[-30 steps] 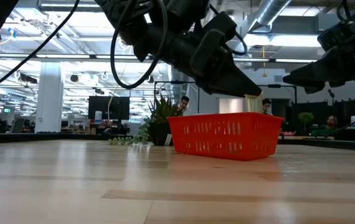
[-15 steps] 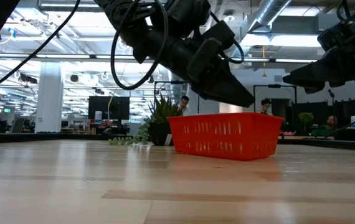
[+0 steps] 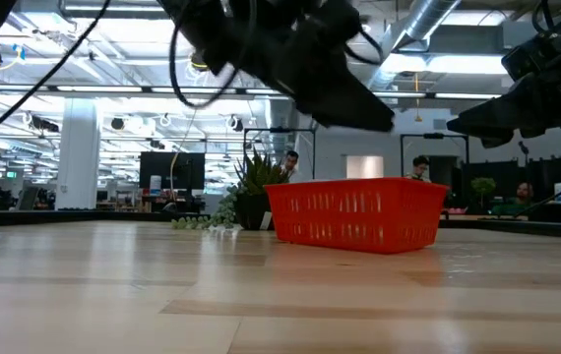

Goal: Pick and place pill bottles into a basket
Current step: Put the pink pill bottle into the red bin

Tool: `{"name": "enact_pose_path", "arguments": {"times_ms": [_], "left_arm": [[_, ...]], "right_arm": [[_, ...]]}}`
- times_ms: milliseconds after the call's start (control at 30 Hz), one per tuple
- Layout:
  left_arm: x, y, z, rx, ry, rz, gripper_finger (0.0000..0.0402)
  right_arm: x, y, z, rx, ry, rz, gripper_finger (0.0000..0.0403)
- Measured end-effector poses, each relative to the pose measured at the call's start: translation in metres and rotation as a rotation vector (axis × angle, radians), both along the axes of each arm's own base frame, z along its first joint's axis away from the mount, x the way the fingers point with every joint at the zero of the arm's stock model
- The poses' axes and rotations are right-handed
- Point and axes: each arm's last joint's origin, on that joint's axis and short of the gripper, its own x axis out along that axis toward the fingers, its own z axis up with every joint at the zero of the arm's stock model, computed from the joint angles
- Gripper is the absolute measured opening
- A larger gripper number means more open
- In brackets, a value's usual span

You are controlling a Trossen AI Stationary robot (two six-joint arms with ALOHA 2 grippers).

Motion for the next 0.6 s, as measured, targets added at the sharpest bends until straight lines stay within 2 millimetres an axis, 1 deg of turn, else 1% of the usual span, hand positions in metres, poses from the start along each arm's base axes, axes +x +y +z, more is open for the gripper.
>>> {"name": "enact_pose_path", "arguments": {"times_ms": [100, 133, 200, 300, 467, 600], "left_arm": [[-0.012, -0.011, 0.014, 0.014, 0.032, -0.064, 0.0210], [-0.017, -0.016, 0.016, 0.013, 0.040, -0.088, 0.0210], [-0.031, -0.027, 0.014, 0.012, 0.048, -0.127, 0.0210], [-0.059, -0.038, 0.005, 0.020, 0.057, -0.127, 0.0210], [-0.112, -0.050, -0.002, 0.040, 0.010, -0.004, 0.0210], [-0.150, -0.062, -0.002, 0.042, -0.014, 0.051, 0.0210]], "right_arm": [[0.000, 0.000, 0.000, 0.000, 0.001, 0.000, 0.0173], [0.000, 0.000, 0.000, 0.000, 0.000, 0.000, 0.0173], [0.000, 0.000, 0.000, 0.000, 0.000, 0.000, 0.0173], [0.000, 0.000, 0.000, 0.000, 0.000, 0.000, 0.0173], [0.000, 0.000, 0.000, 0.000, -0.001, 0.000, 0.0173], [0.000, 0.000, 0.000, 0.000, 0.000, 0.000, 0.0173]]}}
